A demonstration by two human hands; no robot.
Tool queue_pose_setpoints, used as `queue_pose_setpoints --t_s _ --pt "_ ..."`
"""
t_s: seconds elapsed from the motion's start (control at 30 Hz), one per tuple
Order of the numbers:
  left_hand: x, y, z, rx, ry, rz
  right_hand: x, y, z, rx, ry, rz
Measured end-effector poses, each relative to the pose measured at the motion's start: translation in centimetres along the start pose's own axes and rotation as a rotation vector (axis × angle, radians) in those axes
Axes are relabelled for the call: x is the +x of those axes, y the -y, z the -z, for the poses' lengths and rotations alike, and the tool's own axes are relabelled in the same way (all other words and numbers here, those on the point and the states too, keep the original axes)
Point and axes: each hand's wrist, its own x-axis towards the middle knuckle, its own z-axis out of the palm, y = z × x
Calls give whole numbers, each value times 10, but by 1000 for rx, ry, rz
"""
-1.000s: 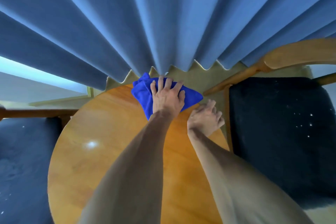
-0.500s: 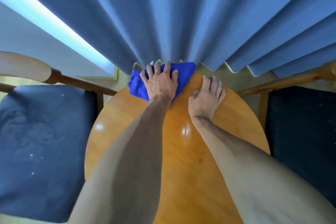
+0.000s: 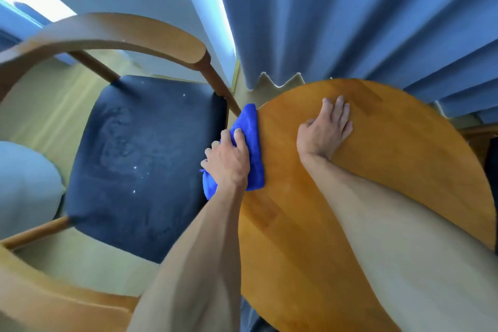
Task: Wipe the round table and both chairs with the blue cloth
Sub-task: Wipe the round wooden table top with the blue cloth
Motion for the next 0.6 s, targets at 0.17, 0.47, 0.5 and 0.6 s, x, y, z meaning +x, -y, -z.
queue_pose_setpoints --t_s 0.17,0.47,0.5,0.6 --pt "-34 51 -4 -66 -19 96 -44 -5 1 -16 24 7" --pt "-126 108 -22 -70 -60 175 -129 -68 19 -20 14 39" --pt "-139 113 -25 -106 -61 195 -138 -78 23 -18 11 41" --pt "-175 126 -35 -185 -79 247 -164 -104 31 -1 19 60"
